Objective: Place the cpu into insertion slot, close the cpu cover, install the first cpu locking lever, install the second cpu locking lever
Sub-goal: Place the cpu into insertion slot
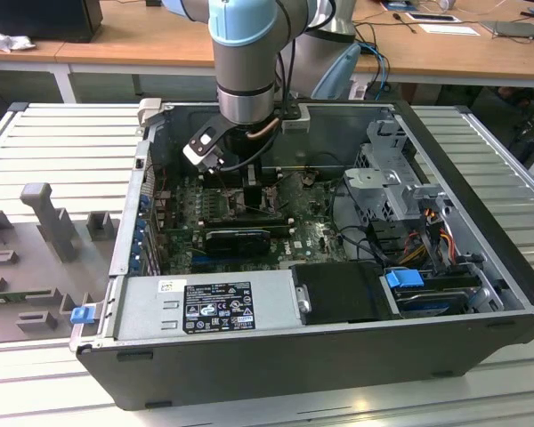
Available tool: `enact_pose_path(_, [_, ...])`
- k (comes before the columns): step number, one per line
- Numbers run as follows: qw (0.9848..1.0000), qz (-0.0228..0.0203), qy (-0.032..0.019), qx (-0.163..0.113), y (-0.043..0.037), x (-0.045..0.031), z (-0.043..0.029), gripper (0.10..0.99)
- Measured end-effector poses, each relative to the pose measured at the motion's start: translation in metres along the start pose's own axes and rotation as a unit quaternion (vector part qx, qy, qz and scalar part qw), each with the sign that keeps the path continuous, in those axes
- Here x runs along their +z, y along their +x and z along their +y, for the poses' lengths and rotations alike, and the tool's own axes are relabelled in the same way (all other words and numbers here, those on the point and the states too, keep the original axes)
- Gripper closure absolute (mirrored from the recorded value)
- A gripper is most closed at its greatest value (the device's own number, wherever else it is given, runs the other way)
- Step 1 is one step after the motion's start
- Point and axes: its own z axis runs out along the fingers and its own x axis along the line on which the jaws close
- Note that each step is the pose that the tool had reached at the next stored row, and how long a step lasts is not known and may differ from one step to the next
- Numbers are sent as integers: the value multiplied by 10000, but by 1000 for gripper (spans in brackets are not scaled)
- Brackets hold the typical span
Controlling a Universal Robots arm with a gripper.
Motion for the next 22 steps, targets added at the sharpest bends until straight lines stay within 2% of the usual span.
enact_pose_path(3, [10000, 0, 0, -1, 1, -9, 1, 482])
enact_pose_path(6, [10000, -3, 0, 0, 2, -89, 7, 482])
enact_pose_path(11, [10000, -6, 0, -1, 3, -146, 12, 502])
enact_pose_path(12, [10000, -8, 0, -1, 3, -154, 12, 565])
enact_pose_path(13, [10000, -7, -1, 0, 1, -154, 12, 565])
enact_pose_path(15, [10000, -12, 0, -1, -8, -155, 13, 686])
enact_pose_path(16, [10000, -14, -1, -1, -10, -154, 13, 686])
enact_pose_path(20, [10000, -17, 0, -1, -16, -155, 13, 929])
enact_pose_path(21, [10000, -17, -1, -1, -16, -156, 13, 929])
enact_pose_path(22, [10000, -16, -1, -1, -16, -157, 13, 980])
